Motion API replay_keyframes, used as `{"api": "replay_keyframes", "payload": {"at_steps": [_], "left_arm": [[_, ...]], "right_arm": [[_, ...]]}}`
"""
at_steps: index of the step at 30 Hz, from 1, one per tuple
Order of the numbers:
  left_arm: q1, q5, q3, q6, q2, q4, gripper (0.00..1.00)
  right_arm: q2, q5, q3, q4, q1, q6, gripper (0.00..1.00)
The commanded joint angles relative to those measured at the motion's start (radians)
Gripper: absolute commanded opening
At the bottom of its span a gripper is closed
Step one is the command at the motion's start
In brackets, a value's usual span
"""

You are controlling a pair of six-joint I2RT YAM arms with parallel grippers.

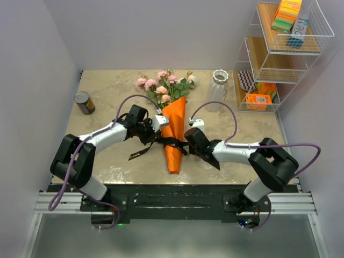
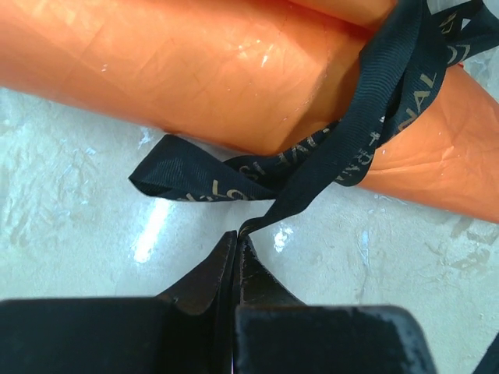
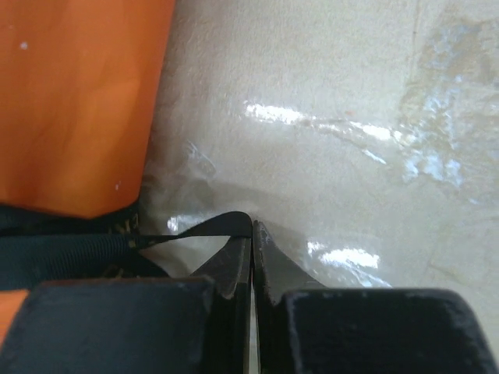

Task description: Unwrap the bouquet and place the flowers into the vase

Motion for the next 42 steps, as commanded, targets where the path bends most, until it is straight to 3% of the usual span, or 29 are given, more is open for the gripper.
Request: {"api": "replay_keyframes", "payload": {"at_steps": [1,7,13,18,26,31,32,33,34,35,36,37,39,42], "left_arm": [[0.013,-0.028,0.079,-0.046,-0.086,-0.044,0.0],[0.129,0.041,0.183,-0.06,-0.187,-0.176,0.0],[0.274,0.051,0.216,-0.026,-0.274,-0.286,0.0],[0.382,-0.007,0.108,-0.003,-0.38,-0.277,0.0],[0.666,-0.092,0.116,0.074,-0.382,-0.313,0.0],[0.739,-0.104,0.11,0.135,-0.38,-0.323,0.0],[0.74,-0.097,0.114,0.143,-0.38,-0.331,0.02],[0.742,-0.087,0.119,0.152,-0.379,-0.342,0.32],[0.74,-0.059,0.123,0.167,-0.377,-0.369,0.53],[0.74,-0.038,0.143,0.181,-0.376,-0.392,0.96],[0.74,-0.011,0.157,0.195,-0.374,-0.417,0.99],[0.739,0.015,0.174,0.215,-0.374,-0.465,0.99],[0.737,0.116,0.25,0.233,-0.368,-0.527,0.99],[0.685,0.245,0.375,0.235,-0.351,-0.627,0.99]], "right_arm": [[-0.159,-0.015,-0.003,-0.097,0.004,0.026,0.0],[-0.416,0.054,0.065,-0.295,0.002,0.044,0.0],[-0.503,0.193,0.155,-0.499,-0.036,0.092,0.0],[-0.586,0.239,0.178,-0.602,-0.2,0.112,0.0],[-0.568,0.376,0.267,-0.771,-0.403,0.15,0.0],[-0.563,0.422,0.272,-0.788,-0.517,0.13,0.0],[-0.562,0.437,0.273,-0.789,-0.534,0.129,0.0],[-0.557,0.44,0.277,-0.792,-0.553,0.127,0.0],[-0.545,0.442,0.278,-0.788,-0.579,0.111,0.13],[-0.536,0.434,0.278,-0.78,-0.588,0.097,0.33],[-0.528,0.436,0.281,-0.777,-0.59,0.086,0.75],[-0.508,0.436,0.29,-0.786,-0.593,0.092,0.88],[-0.499,0.418,0.303,-0.795,-0.593,0.097,0.99],[-0.516,0.368,0.33,-0.763,-0.594,0.068,0.99]]}}
